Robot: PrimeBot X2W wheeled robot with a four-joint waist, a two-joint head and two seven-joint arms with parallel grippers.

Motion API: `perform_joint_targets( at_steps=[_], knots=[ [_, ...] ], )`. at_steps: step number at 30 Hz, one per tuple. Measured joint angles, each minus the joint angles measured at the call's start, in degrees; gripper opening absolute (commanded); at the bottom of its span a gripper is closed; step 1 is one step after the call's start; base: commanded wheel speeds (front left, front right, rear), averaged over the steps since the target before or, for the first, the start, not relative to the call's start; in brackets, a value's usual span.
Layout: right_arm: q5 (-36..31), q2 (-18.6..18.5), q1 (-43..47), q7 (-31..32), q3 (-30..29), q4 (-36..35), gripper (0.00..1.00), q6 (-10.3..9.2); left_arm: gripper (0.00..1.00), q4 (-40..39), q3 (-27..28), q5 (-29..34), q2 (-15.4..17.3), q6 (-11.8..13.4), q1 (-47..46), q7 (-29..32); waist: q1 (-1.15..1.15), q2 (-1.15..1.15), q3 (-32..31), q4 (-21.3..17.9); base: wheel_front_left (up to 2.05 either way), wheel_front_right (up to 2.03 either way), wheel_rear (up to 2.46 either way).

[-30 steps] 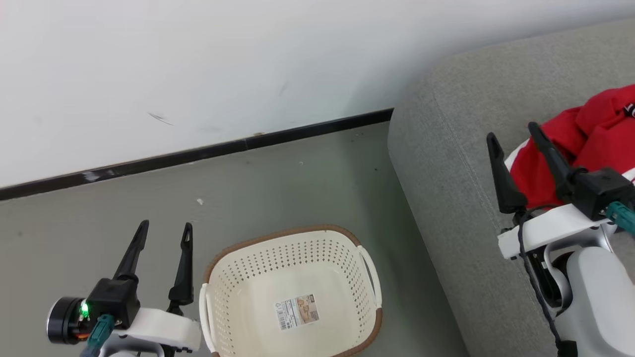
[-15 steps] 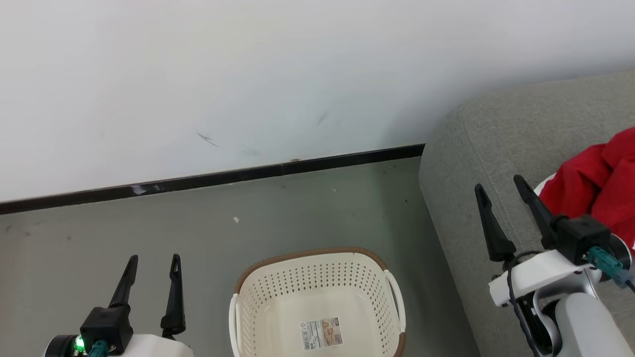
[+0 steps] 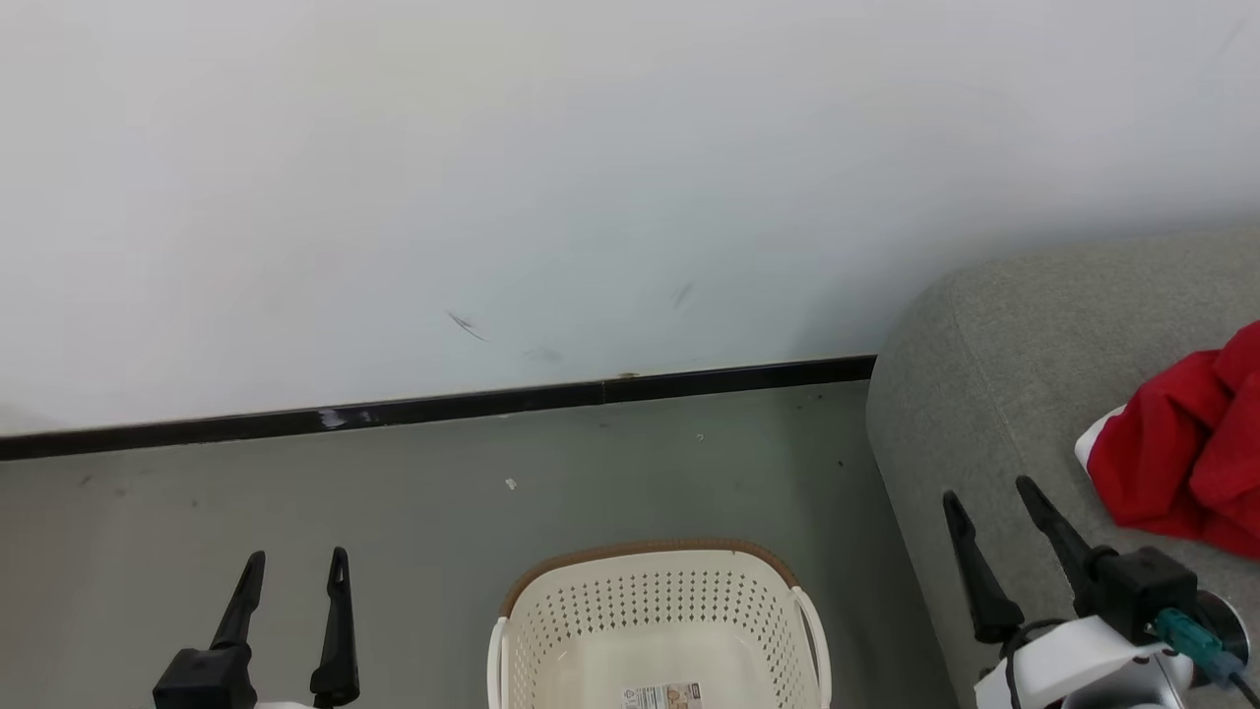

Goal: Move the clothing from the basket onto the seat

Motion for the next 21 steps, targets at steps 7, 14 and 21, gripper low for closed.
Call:
perform_joint_targets(
  at_steps=[7, 14, 21],
  knots=[
    [-0.6, 0.1, 4.6, 0.0, 0.2, -1.8, 1.0, 0.0, 1.0, 0.1, 0.0, 0.0, -0.1, -0.3, 2.0, 0.0, 0.0, 0.0, -2.4, 0.6, 0.0, 0.0, 0.0],
    [1.6, 0.2, 7.1, 0.0, 1.2, -3.4, 1.0, 0.0, 1.0, 0.1, 0.0, 0.0, -0.2, -0.3, 3.9, 0.0, 0.0, 0.0, -3.8, 0.6, 0.0, 0.0, 0.0],
    [3.0, 0.2, 8.7, 0.0, 0.7, -5.1, 1.0, 0.0, 1.0, -0.2, 0.3, 0.2, 0.0, -0.7, 4.2, 0.0, 0.0, 0.0, -3.7, 0.7, 0.0, 0.0, 0.0]
  ],
)
